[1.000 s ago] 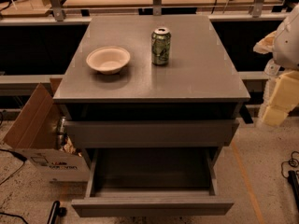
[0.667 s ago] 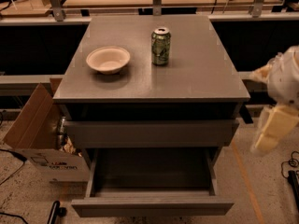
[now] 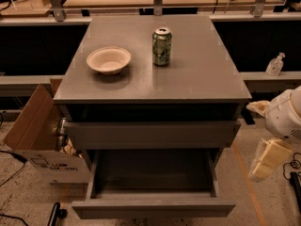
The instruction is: Close middle drawer
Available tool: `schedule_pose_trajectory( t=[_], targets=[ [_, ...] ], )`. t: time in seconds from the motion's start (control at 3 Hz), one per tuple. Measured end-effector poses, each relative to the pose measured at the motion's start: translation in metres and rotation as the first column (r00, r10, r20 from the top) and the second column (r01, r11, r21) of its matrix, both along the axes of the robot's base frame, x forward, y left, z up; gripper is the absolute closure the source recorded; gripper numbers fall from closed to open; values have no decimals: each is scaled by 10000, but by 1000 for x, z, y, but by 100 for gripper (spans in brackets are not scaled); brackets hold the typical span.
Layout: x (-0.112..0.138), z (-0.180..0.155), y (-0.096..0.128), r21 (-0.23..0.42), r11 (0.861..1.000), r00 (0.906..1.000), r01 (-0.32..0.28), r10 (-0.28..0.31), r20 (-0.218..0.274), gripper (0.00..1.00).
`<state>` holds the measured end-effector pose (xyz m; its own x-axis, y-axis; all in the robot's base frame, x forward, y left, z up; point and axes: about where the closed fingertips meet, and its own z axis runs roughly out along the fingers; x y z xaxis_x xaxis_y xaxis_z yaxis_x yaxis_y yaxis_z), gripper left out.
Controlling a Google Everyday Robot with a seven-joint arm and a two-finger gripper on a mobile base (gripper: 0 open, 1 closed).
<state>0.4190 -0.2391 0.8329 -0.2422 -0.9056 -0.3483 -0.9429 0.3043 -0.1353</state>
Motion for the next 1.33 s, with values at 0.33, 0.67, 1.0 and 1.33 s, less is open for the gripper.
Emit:
schedule_pose_trajectory(
  t=[0.33,0.67,1.0,1.33],
  targets=[
    [-19,-80,26,1468,9866,9800,-708,962,-1742,10],
    [-42,-145,49,2557,9593,9611,-1203,1770,-2118,33],
    [-45,-153,51,2639,9560,9576,-1283,1886,-2176,56],
    [-44,-149,51,2590,9576,9587,-1265,1851,-2160,80]
  ],
)
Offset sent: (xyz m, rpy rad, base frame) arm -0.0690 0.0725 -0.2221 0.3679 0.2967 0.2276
